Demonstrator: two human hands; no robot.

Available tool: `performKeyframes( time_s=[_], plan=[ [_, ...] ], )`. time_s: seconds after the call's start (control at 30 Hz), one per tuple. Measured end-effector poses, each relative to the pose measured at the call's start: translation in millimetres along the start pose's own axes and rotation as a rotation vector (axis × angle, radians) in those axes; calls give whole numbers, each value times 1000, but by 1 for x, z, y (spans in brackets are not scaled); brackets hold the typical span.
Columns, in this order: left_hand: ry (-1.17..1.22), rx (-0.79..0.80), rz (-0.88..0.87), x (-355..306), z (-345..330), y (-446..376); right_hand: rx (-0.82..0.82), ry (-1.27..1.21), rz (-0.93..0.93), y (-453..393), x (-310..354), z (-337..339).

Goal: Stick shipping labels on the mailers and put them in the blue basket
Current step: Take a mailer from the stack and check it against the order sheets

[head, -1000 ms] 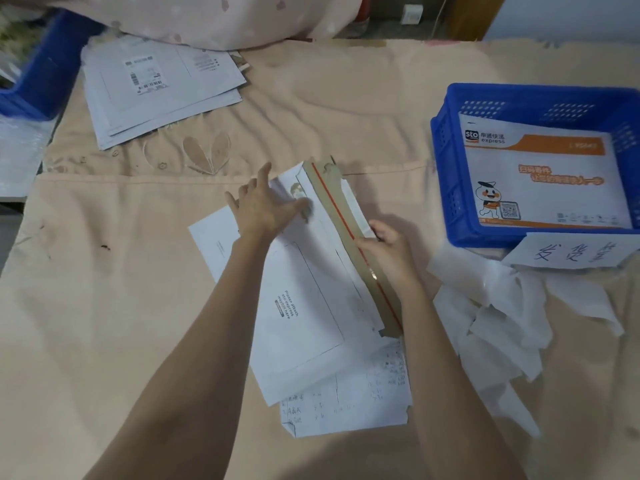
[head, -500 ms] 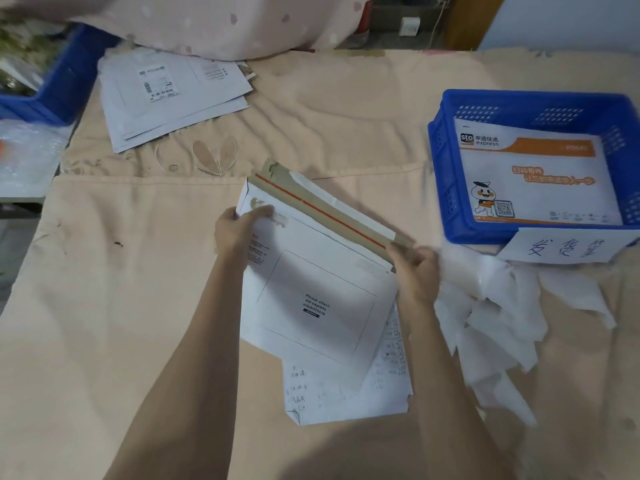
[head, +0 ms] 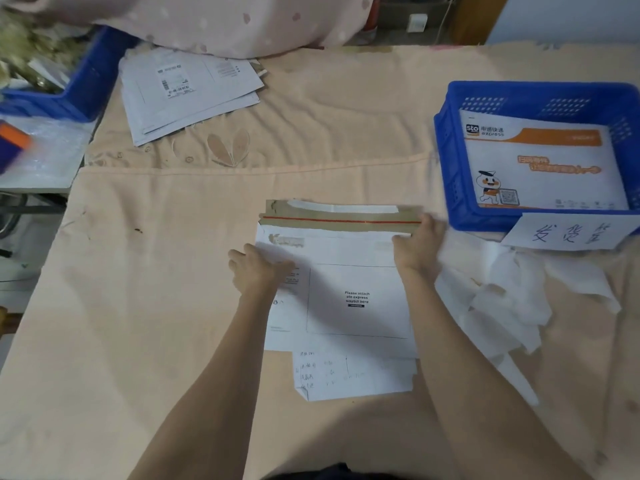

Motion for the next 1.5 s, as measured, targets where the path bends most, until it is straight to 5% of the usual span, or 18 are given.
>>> performKeyframes(
  time_s=[0.07,0.17,0.3,0.37,0.57,1.0,1.27,1.5],
  plan=[
    [-160,-137,-5,1,4,1,-60,159,64,1,3,-2],
    [-91,-266,-170,-10,8,-4,-91,158,205,4,22,-7],
    [-195,-144,-603,-41,-7,-5,372,239,441,12,56,-48],
    [-263,-20,-668,-48,-19,-7,503,390,445,14,62,-60],
    [-343,11,-645,-54,-25,-16,540,537,438,10,64,-67],
    [-365,276,-632,-68,-10,-31,785,429,314,4,65,-59],
    [-250,456,-534,-65,-6,-38,828,408,274,-1,65,-48],
    [-160,461,-525,-61,-6,-42,755,483,330,-2,64,-49]
  ],
)
Point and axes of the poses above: each hand's wrist, its own y-axis away from the middle knuckle, its own z-axis out of the back of the hand, x = y × z, the point moved 5 cm from there along -y, towards the middle knuckle, and after that the axes turned 6 degrees about z, right-handed, at the moved point
